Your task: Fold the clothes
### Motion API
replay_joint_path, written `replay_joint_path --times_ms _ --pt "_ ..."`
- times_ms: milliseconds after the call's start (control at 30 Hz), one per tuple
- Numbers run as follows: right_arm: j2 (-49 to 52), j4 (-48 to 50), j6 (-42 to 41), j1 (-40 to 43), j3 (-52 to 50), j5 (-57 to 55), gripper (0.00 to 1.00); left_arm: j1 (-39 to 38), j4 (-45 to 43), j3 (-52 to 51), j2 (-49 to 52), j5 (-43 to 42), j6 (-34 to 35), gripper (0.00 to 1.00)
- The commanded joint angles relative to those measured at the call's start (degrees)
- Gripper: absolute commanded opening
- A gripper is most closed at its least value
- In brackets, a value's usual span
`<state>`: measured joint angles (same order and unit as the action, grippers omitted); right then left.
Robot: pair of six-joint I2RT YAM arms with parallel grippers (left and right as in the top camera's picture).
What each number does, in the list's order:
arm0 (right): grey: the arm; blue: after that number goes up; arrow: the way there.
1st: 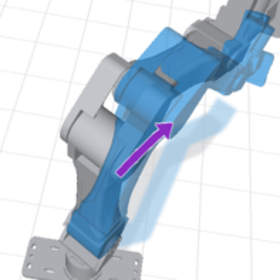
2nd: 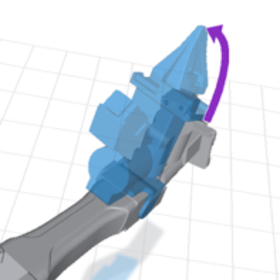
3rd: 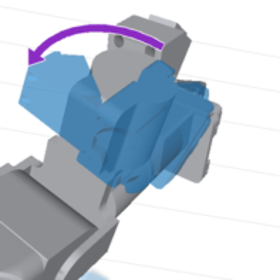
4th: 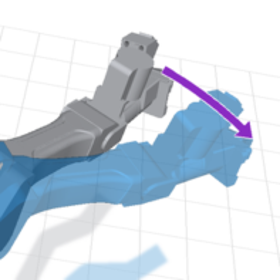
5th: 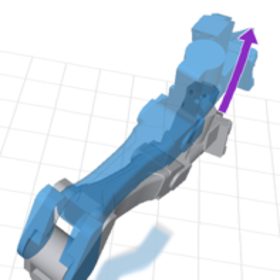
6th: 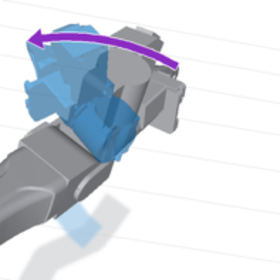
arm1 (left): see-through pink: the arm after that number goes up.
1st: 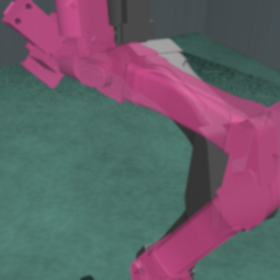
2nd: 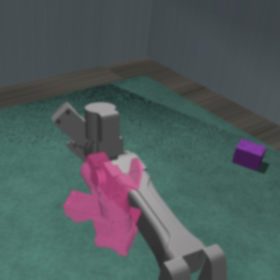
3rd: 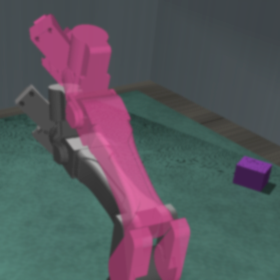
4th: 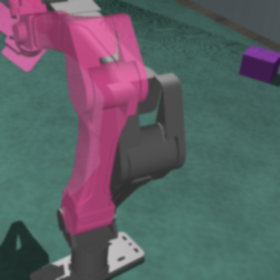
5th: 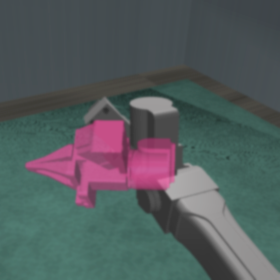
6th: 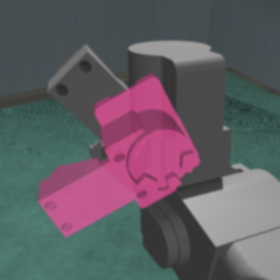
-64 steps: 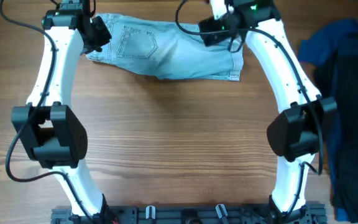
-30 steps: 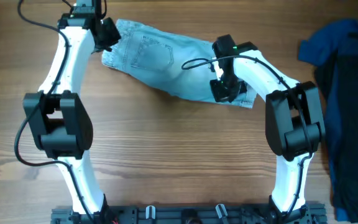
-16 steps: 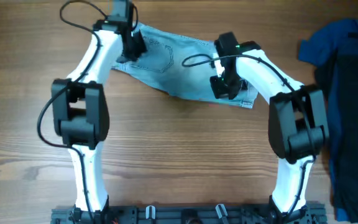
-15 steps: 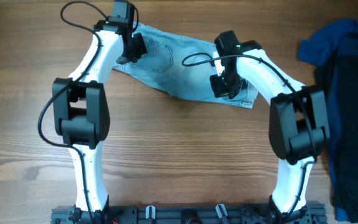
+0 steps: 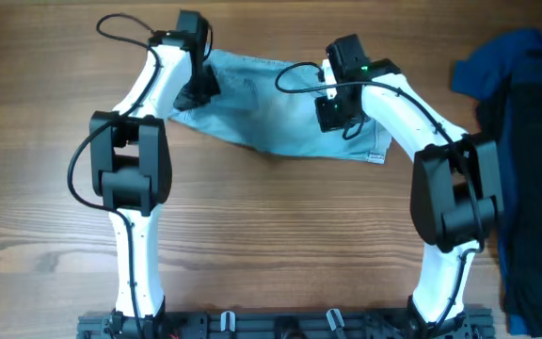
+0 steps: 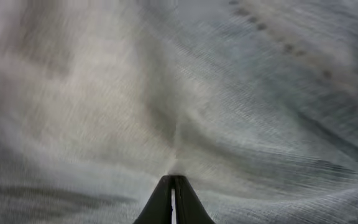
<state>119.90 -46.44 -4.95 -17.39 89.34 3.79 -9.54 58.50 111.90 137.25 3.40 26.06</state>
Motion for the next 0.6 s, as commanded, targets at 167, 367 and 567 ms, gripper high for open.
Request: replay_joint_path --times_ms 167,367,567 --pt "-1.31 -1.73 -0.96 2.56 0.13 -1.2 0.04 -2.03 12.22 -9.42 6.86 -0.55 4.9 0.04" --pt "-1.31 -0.94 0.59 3.98 0.13 -1.18 0.04 -6.12 20.24 -10.8 6.19 0.2 4.87 0.04" --pt "-1.29 6.34 0.52 3.98 0.13 -1.53 0.04 -8.37 15.43 -10.32 -4.83 1.03 4.57 0.04"
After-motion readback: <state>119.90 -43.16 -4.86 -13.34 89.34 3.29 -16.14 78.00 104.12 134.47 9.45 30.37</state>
